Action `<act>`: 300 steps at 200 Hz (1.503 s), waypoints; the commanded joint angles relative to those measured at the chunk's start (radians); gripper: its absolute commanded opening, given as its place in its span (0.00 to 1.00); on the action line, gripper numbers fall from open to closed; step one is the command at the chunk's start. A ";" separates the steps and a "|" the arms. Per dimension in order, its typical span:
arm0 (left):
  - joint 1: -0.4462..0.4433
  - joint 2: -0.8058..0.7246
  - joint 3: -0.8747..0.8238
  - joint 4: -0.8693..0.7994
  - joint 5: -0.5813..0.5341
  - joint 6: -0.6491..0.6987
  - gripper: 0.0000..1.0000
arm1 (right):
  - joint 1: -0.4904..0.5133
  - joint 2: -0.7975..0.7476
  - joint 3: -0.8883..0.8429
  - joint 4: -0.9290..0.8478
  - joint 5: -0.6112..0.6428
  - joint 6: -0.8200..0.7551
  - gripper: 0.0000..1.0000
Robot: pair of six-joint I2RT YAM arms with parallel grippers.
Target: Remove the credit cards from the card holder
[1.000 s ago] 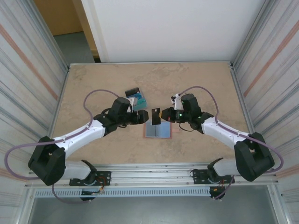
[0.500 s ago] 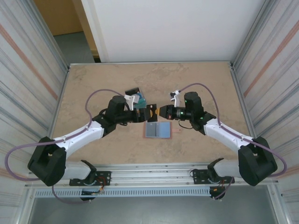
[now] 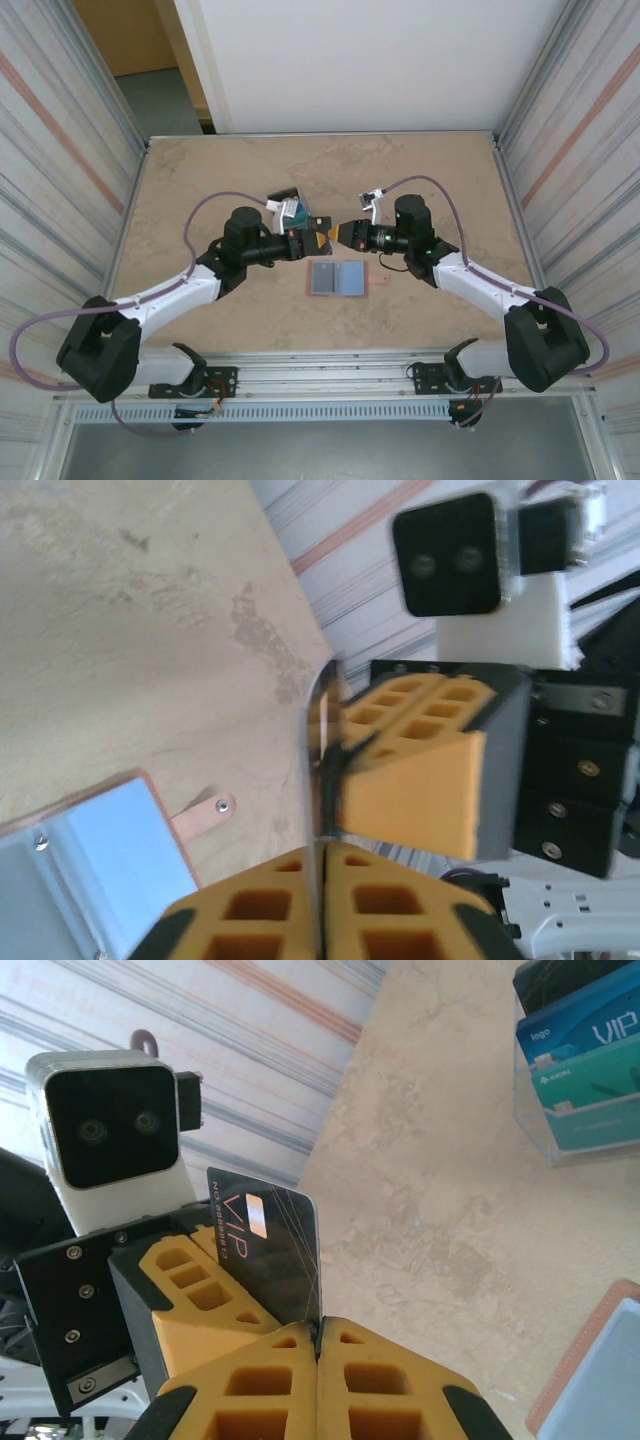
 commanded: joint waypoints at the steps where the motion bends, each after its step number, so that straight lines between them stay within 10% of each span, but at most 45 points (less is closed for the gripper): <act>1: 0.003 -0.021 -0.018 0.043 -0.005 -0.024 0.00 | 0.019 -0.010 -0.001 0.065 -0.011 0.021 0.07; 86: 0.003 -0.178 -0.050 0.053 -0.221 -0.012 0.00 | 0.080 -0.173 -0.140 0.143 0.302 0.014 0.55; 238: 0.009 -0.267 -0.084 0.223 -0.309 -0.042 0.00 | 0.206 0.080 -0.009 0.573 0.260 0.087 0.48; 300: 0.009 -0.239 -0.076 0.246 -0.255 -0.070 0.00 | 0.196 0.080 0.002 0.583 0.256 0.081 0.19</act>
